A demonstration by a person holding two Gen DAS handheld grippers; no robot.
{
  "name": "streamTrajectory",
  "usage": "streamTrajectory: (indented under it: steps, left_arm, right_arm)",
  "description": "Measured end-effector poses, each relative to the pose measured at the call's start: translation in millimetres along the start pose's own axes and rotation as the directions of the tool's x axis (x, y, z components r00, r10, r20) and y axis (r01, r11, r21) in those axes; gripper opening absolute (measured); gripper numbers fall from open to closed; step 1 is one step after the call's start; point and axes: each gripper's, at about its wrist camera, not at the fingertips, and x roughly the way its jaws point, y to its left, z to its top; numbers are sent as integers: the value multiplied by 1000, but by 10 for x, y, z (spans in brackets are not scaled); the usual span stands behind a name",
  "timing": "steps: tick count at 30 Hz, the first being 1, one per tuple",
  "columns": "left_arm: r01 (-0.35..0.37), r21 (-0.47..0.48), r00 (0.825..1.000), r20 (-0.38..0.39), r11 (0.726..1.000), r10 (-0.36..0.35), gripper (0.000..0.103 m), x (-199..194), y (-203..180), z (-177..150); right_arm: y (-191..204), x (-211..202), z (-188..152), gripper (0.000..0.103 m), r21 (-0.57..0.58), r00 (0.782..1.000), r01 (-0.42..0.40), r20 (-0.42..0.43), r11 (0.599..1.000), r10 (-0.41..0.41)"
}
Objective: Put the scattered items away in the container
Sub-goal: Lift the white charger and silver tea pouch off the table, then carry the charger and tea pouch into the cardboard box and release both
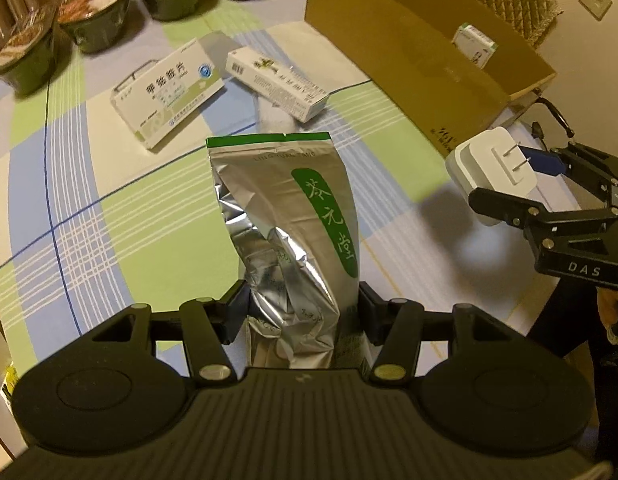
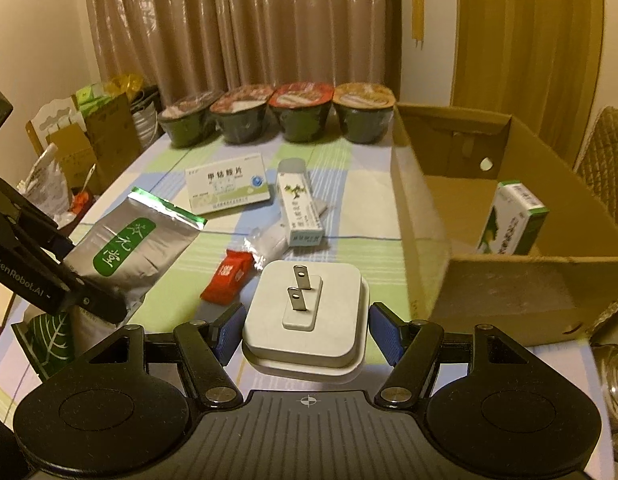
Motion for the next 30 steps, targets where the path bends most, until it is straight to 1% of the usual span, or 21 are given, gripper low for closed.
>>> streamTrajectory:
  steps: [11, 18, 23, 30]
  left_arm:
    - [0, 33, 999, 45, 999, -1, 52, -258, -354, 52]
    - [14, 60, 998, 68, 998, -19, 52, -311, -594, 158]
    - [38, 79, 995, 92, 996, -45, 52, -310, -832, 347]
    - [82, 92, 986, 141, 992, -95, 52, -264, -1196, 789]
  right_arm:
    - [-170, -356, 57, 70, 13, 999, 27, 44, 1000, -28]
    - [-374, -552, 113, 70, 26, 996, 52, 70, 998, -54]
    - [-610, -670, 211, 70, 39, 992, 80, 91, 996, -83]
    - [-1051, -759, 450, 70, 52, 983, 133, 122, 990, -138]
